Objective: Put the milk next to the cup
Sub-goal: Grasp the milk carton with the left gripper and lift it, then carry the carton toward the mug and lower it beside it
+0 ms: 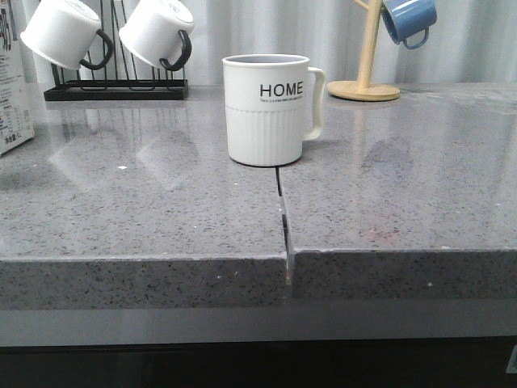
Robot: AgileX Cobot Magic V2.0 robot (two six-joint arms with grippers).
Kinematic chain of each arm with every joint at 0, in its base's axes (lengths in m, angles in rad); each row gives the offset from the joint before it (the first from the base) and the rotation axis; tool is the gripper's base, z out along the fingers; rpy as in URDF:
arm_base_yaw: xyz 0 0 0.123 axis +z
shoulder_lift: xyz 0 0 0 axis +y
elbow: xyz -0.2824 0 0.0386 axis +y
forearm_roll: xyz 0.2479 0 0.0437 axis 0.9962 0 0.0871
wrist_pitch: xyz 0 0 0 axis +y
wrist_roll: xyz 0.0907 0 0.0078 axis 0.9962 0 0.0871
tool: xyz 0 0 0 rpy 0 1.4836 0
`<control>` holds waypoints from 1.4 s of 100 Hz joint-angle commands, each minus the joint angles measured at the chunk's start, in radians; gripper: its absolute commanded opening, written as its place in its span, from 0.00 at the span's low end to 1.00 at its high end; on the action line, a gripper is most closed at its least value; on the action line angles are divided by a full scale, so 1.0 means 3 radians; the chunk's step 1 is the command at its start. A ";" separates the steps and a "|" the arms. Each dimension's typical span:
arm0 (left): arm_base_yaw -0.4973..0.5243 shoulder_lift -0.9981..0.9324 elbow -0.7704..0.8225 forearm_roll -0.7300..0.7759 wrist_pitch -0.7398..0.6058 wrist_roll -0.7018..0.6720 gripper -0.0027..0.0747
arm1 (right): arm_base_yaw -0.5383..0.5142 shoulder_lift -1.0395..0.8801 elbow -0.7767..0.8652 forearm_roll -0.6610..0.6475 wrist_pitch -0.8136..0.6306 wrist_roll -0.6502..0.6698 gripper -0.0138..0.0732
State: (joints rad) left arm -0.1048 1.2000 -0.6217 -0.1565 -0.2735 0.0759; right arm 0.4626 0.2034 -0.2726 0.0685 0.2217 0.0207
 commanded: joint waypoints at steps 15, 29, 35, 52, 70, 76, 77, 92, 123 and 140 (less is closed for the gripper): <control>0.0031 0.0184 -0.0320 0.0012 -0.0335 -0.0031 0.86 | 0.0003 0.0016 -0.0086 -0.0028 -0.0249 -0.0017 0.08; 0.0031 0.0370 -0.0466 0.0012 -0.0390 -0.0031 0.86 | 0.0003 0.0016 -0.0086 -0.0028 -0.0249 -0.0017 0.08; 0.0031 0.0452 -0.0534 0.0012 -0.0452 -0.0031 0.86 | 0.0003 0.0016 -0.0086 -0.0028 -0.0249 -0.0017 0.08; 0.0031 0.0669 -0.0652 0.0012 -0.0714 -0.0031 0.86 | 0.0003 0.0016 -0.0086 -0.0028 -0.0249 -0.0017 0.08; 0.0031 0.0776 -0.0666 0.0012 -0.0875 -0.0037 0.74 | 0.0003 0.0016 -0.0086 -0.0028 -0.0249 -0.0017 0.08; 0.0025 0.0776 -0.0666 0.0012 -0.0869 -0.0037 0.61 | 0.0003 0.0016 -0.0086 -0.0028 -0.0249 -0.0017 0.08; 0.0025 0.0776 -0.0666 0.0012 -0.0869 -0.0037 0.58 | 0.0003 0.0016 -0.0086 -0.0028 -0.0249 -0.0017 0.08; 0.0025 0.0745 -0.0666 0.0034 -0.0843 -0.0037 0.25 | 0.0003 0.0016 -0.0086 -0.0028 -0.0249 -0.0017 0.08; -0.0274 0.0387 -0.0641 -0.0225 -0.0690 0.0154 0.21 | 0.0003 0.0016 -0.0086 -0.0028 -0.0246 -0.0017 0.08; -0.0778 0.0309 -0.0641 -0.1265 -0.0820 0.1165 0.21 | 0.0003 0.0016 -0.0086 -0.0028 -0.0246 -0.0017 0.08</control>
State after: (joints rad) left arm -0.2656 1.3271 -0.7857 -0.3759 -0.4184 0.2794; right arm 0.4626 0.2034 -0.2726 0.0668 0.2217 0.0207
